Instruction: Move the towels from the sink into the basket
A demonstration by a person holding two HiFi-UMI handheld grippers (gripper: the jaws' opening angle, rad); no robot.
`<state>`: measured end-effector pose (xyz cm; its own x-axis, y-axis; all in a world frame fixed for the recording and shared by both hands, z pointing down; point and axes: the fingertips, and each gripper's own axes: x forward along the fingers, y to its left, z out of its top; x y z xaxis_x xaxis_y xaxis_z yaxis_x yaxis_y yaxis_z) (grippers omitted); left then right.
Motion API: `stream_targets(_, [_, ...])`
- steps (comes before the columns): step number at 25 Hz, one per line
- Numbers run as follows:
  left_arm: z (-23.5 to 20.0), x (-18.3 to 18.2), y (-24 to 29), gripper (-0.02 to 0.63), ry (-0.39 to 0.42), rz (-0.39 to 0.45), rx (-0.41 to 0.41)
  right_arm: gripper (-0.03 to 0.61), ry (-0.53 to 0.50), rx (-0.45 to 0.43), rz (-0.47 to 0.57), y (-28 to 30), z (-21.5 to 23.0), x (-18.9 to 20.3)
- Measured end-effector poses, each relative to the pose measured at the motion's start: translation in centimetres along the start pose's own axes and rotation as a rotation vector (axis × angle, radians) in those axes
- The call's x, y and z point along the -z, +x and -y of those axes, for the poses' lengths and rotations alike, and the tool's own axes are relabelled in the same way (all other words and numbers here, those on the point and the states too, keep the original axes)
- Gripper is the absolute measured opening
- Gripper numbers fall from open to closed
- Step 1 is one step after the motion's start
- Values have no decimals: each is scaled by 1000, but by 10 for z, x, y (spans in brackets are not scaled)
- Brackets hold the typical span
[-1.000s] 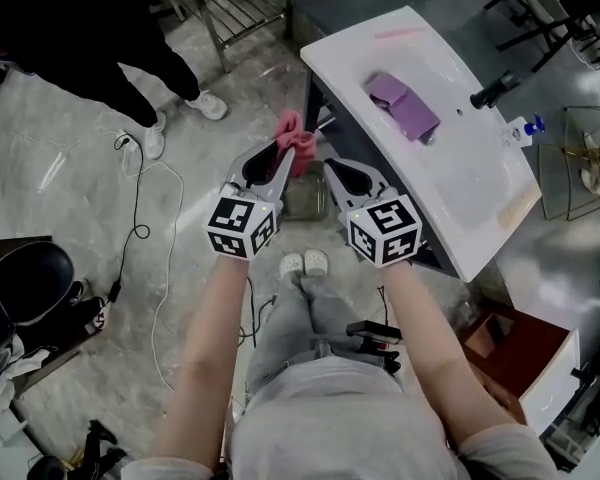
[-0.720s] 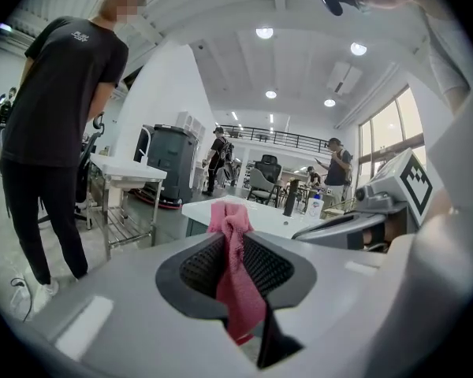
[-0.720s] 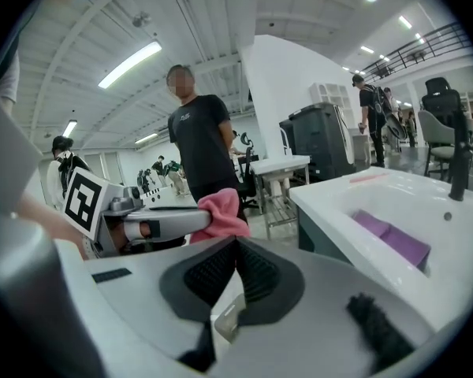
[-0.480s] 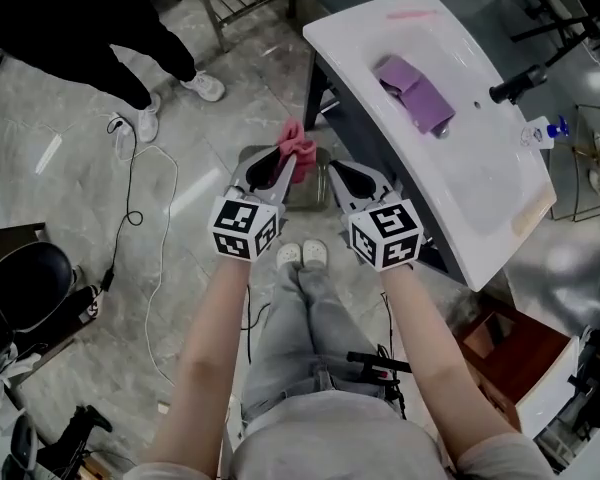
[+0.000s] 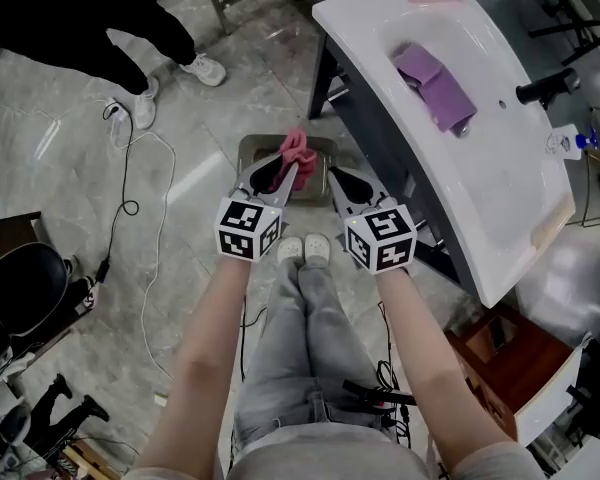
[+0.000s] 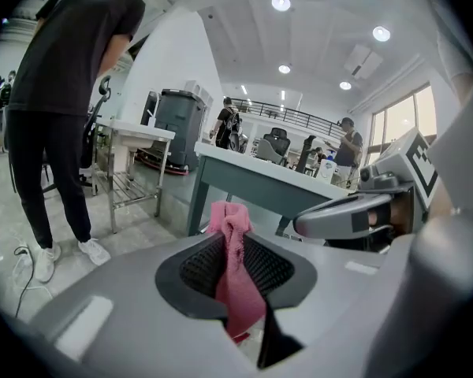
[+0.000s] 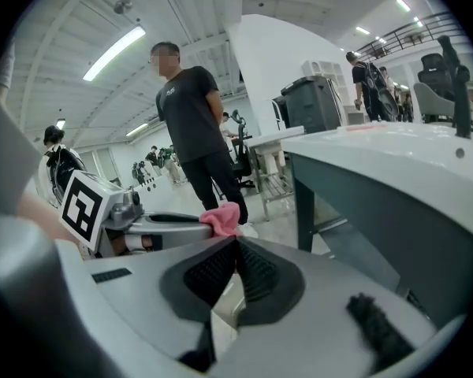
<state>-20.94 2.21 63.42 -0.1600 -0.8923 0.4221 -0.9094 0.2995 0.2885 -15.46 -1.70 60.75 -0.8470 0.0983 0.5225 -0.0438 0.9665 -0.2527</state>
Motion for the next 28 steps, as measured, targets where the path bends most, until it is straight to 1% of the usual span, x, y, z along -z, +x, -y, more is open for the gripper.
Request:
stream_targets(4, [-9,29,10,80,-40,-42,-5,18,24,3,-26,11,7,22])
stream_targets(9, [-21,65,23,81,-67,-96,-13,18,64,18,-59,25,17,55])
stream_targets(15, [-31,106,38,81,-91,-144,-14,18,69,2,-107,45,15,93])
stream_targets(24, [-54,154,62,84,-119,-221,-45,18,93,9,-124,69,20,123])
stream_targets(28, [-63,176,77,89,-112,-275,-62,18,123,24,-125,78,26,135])
